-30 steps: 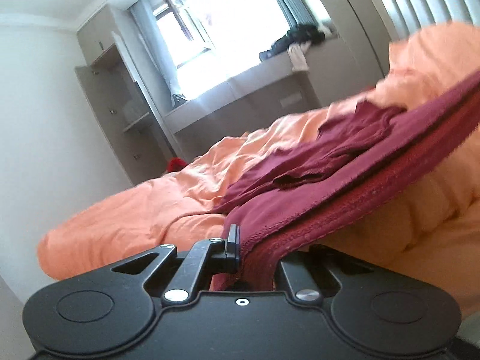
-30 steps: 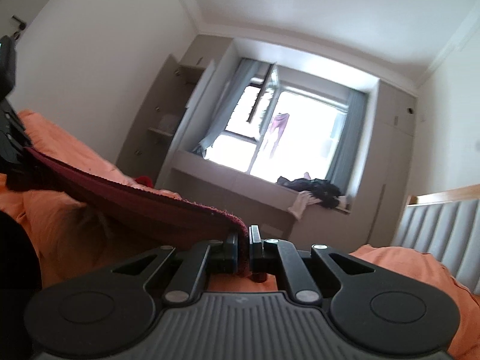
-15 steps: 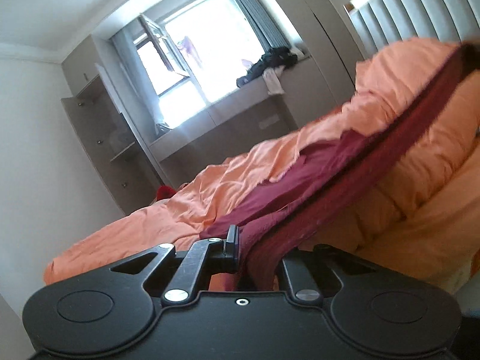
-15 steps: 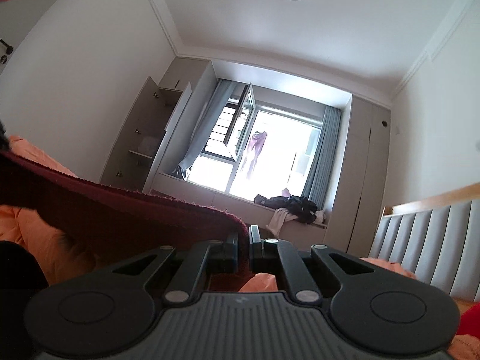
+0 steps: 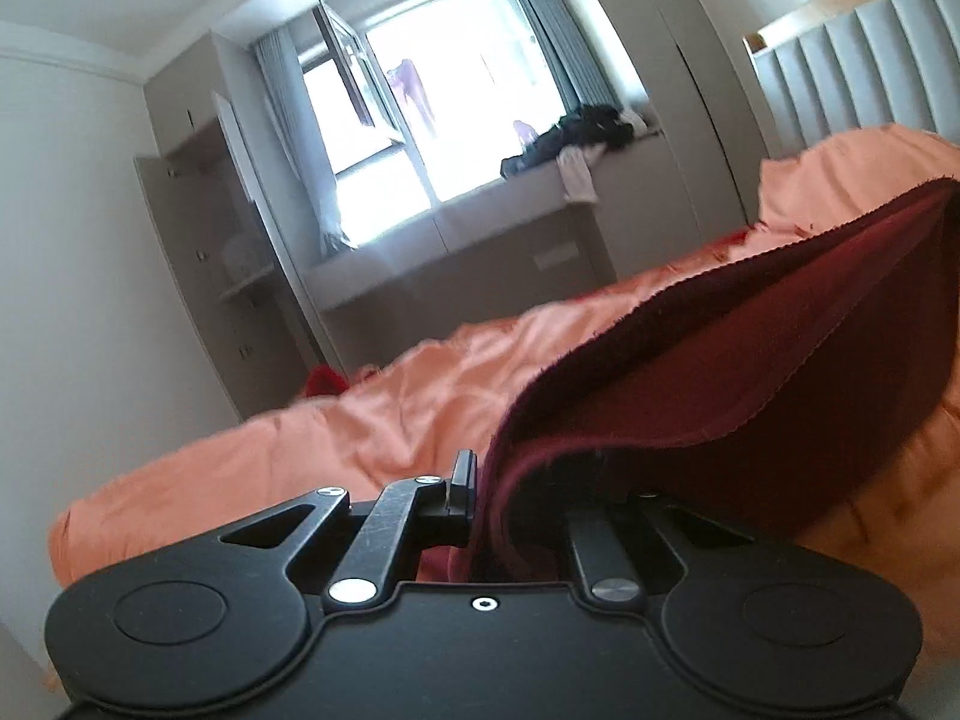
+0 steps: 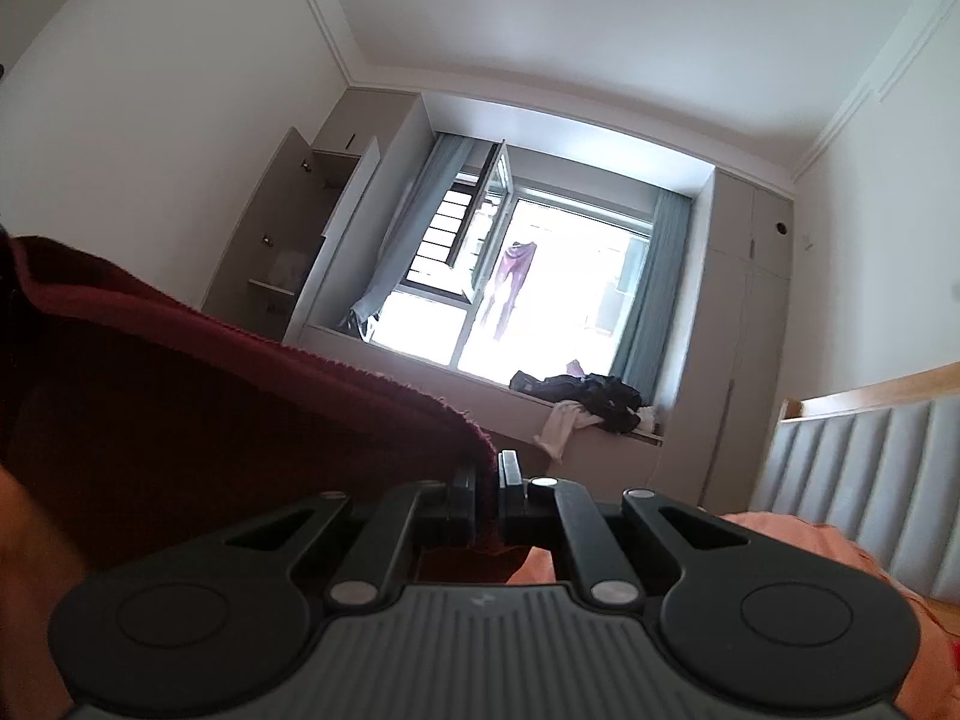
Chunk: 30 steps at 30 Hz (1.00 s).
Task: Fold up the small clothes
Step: 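Lift the hem with both tools and fold it over the sweater body, then open and regrasp the hem edge with the left tool while the right tool holds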
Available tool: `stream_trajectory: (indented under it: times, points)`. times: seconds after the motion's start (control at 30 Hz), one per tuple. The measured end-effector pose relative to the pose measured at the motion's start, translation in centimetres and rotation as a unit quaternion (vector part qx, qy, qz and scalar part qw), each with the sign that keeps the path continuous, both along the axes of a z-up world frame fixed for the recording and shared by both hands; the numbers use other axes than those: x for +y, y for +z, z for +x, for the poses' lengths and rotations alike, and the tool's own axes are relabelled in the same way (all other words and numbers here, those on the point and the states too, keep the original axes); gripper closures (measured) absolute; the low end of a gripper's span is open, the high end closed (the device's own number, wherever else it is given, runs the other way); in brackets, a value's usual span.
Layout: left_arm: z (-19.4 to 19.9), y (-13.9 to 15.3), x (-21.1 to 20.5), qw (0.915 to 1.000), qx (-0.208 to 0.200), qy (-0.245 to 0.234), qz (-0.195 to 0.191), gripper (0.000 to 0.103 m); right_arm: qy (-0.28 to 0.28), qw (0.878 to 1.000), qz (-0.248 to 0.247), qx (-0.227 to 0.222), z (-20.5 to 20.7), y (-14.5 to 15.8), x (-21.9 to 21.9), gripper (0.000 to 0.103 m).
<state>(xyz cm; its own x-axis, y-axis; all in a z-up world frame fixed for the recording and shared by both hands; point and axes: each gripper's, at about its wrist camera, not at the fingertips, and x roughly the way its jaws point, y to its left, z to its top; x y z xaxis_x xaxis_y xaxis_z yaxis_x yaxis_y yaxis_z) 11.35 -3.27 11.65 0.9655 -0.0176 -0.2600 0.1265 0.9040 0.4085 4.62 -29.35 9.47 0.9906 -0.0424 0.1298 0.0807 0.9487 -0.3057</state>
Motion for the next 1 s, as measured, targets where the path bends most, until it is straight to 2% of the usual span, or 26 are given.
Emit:
stream_trajectory:
  times: [0.1, 0.17, 0.3, 0.47, 0.6, 0.7, 0.8, 1.0]
  points:
    - [5.2, 1.3, -0.2, 0.9996, 0.014, 0.008, -0.024, 0.095, 0.009, 0.999, -0.031, -0.007, 5.5, 1.2, -0.5, 0.096]
    - [9.1, 2.0, 0.0, 0.9988, 0.033, 0.015, -0.033, 0.095, 0.016, 0.999, -0.046, 0.007, 9.6, 1.9, -0.7, 0.096]
    - [16.0, 1.7, 0.3, 0.9959, 0.080, 0.025, -0.036, 0.092, 0.035, 0.997, -0.027, 0.062, 17.4, 2.9, -1.4, 0.096]
    - [22.9, -0.3, 1.5, 0.9900, 0.136, 0.025, -0.027, 0.085, 0.046, 0.992, -0.011, 0.117, 24.9, 1.3, -1.3, 0.096]
    - [26.2, -2.0, 3.0, 0.9828, 0.184, 0.002, -0.014, 0.073, 0.035, 0.988, -0.037, 0.145, 28.1, -1.3, -0.4, 0.096]
    - [27.9, -2.5, 4.6, 0.9760, 0.217, -0.019, -0.007, 0.066, 0.033, 0.984, -0.035, 0.169, 29.9, -3.1, -0.3, 0.096]
    - [29.2, -2.5, 5.6, 0.9713, 0.235, -0.038, -0.001, 0.060, 0.034, 0.981, -0.043, 0.184, 30.9, -4.5, 0.0, 0.096]
    - [31.2, -2.3, 6.2, 0.9659, 0.251, -0.060, 0.024, 0.036, 0.032, 0.979, -0.045, 0.197, 31.8, -5.6, 0.2, 0.096]
